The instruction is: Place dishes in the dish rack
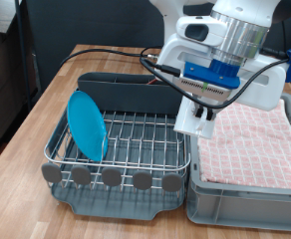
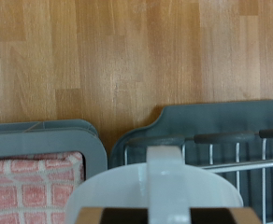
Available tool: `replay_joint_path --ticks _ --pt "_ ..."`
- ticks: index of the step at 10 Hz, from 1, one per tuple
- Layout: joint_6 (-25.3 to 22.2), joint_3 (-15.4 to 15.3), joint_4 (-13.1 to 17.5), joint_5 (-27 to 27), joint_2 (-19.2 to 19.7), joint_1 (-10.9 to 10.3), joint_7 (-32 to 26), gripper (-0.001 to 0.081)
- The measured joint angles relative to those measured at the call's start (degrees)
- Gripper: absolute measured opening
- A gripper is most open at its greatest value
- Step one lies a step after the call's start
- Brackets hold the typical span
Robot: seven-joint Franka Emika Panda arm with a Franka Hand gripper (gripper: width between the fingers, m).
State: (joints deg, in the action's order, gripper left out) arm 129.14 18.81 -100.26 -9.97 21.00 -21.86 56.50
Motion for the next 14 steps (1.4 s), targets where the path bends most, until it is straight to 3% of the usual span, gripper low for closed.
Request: replay_joint_path --ticks 6,14 --pt "2.76 -0.37 2.71 3.43 5.64 2.47 -3.2 0.0072" --pt "5.67 -3.08 6.22 7.11 12.3 6.25 -6.55 0.0072"
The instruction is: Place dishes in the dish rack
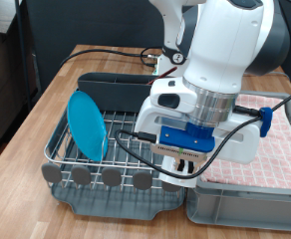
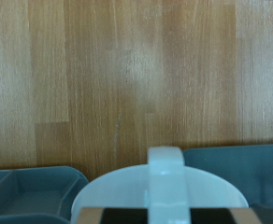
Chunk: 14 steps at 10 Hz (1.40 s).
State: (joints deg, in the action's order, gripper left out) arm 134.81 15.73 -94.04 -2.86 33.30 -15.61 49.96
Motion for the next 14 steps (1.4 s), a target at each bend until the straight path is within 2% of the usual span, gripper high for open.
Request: replay_joint_path --ticks 5,6,7,8,9,10,11,12,13,14 --pt "0.23 -0.99 0.99 1.36 1.91 1.22 -0.33 0.0072" --pt "0.23 -1.3 1.28 1.55 2.33 1.58 -0.44 0.0182" --pt "0.23 -1.47 1.5 1.56 2.66 1.79 -0.46 0.035" --pt "0.23 -1.53 1.62 1.57 2.85 1.83 -0.46 0.035" --pt "-0.16 -1.78 1.85 1.77 2.94 1.98 -0.72 0.0534" --pt "-2.69 -2.19 2.69 2.17 3.06 2.28 -1.16 0.0534" --pt "-6.53 -2.58 4.15 2.52 3.15 2.58 -1.39 0.0717" --pt "-10.21 -2.79 5.75 2.59 3.17 2.73 -1.42 0.0717" --pt "-13.4 -2.86 7.31 2.6 3.17 2.74 -1.44 0.0782" --pt "-15.73 -2.88 8.72 2.61 3.12 2.74 -1.44 0.0798"
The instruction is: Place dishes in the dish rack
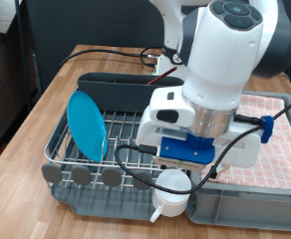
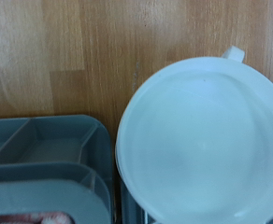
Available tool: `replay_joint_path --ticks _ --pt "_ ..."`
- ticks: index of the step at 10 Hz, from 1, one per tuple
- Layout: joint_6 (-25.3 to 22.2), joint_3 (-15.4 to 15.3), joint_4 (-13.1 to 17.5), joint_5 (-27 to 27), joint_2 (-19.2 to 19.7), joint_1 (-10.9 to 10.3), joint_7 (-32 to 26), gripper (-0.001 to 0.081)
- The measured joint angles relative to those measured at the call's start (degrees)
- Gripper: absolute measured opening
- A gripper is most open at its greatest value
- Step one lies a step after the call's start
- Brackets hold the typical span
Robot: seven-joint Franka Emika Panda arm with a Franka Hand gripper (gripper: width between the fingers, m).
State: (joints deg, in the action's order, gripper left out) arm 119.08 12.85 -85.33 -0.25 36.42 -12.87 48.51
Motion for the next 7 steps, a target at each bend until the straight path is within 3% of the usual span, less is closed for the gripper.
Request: replay_joint_path --ticks 3,7 --pt "-1.13 0.03 1.85 -0.14 -1.71 -0.13 0.01 0.0803" --pt "-7.08 0.19 5.0 -1.04 -4.42 -0.83 0.35 0.0803"
